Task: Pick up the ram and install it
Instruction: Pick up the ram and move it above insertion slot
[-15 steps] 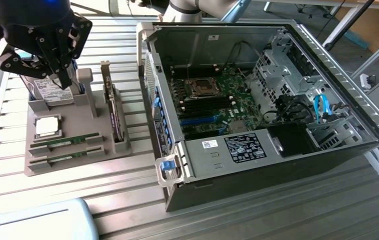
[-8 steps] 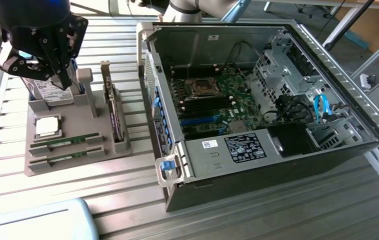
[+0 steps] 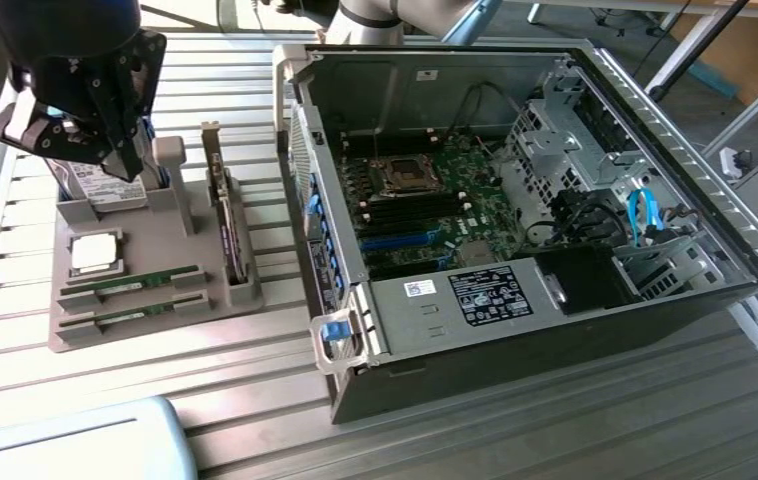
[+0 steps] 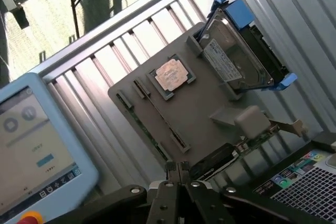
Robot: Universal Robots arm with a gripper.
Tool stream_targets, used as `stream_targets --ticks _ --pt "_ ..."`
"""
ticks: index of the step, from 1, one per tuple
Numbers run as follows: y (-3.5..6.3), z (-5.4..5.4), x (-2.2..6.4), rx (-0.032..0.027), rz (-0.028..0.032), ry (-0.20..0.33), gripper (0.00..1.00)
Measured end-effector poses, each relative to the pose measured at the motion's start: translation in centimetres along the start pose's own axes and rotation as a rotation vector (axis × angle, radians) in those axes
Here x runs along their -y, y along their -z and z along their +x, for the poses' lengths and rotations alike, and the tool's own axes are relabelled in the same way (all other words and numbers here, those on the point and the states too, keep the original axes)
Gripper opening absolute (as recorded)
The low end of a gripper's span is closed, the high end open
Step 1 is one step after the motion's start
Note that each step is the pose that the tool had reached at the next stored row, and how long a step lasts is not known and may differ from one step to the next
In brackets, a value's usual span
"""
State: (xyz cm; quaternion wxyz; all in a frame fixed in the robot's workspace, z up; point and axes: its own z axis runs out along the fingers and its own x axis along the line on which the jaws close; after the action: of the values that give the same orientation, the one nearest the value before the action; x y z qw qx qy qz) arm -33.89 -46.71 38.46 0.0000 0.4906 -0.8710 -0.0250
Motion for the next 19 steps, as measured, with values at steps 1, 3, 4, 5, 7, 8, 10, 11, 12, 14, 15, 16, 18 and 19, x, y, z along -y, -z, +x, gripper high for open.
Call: stream_targets --ticks 1,3,4,5,7,8,10,11,12,14,15,16,18,19 --pt "-0.02 0.00 0.00 -0.0008 -0.0005 0.019 0.11" --pt "-0.05 0.00 0.01 -0.0024 -0.0014 0.054 0.11" --pt "-0.08 0.00 0.01 -0.0031 -0.0017 0.072 0.11" --pt "-0.09 0.00 0.01 -0.0040 -0.0022 0.090 0.11" --pt "-0.14 0.00 0.01 -0.0057 -0.0032 0.131 0.11" --pt "-0.16 0.00 0.01 -0.0065 -0.0037 0.149 0.11" --pt "-0.21 0.00 0.01 -0.0085 -0.0048 0.195 0.11" --pt "-0.23 0.01 0.01 -0.0096 -0.0054 0.217 0.11" --pt "-0.25 0.01 0.01 -0.0105 -0.0058 0.236 0.11" --pt "-0.30 0.01 0.02 -0.0123 -0.0067 0.277 0.11" --pt "-0.33 0.01 0.02 -0.0132 -0.0071 0.296 0.11" --pt "-0.34 0.01 0.02 -0.0140 -0.0075 0.314 0.11" --pt "-0.38 0.01 0.02 -0.0156 -0.0084 0.349 0.11" --pt "-0.41 0.01 0.02 -0.0164 -0.0089 0.368 0.11"
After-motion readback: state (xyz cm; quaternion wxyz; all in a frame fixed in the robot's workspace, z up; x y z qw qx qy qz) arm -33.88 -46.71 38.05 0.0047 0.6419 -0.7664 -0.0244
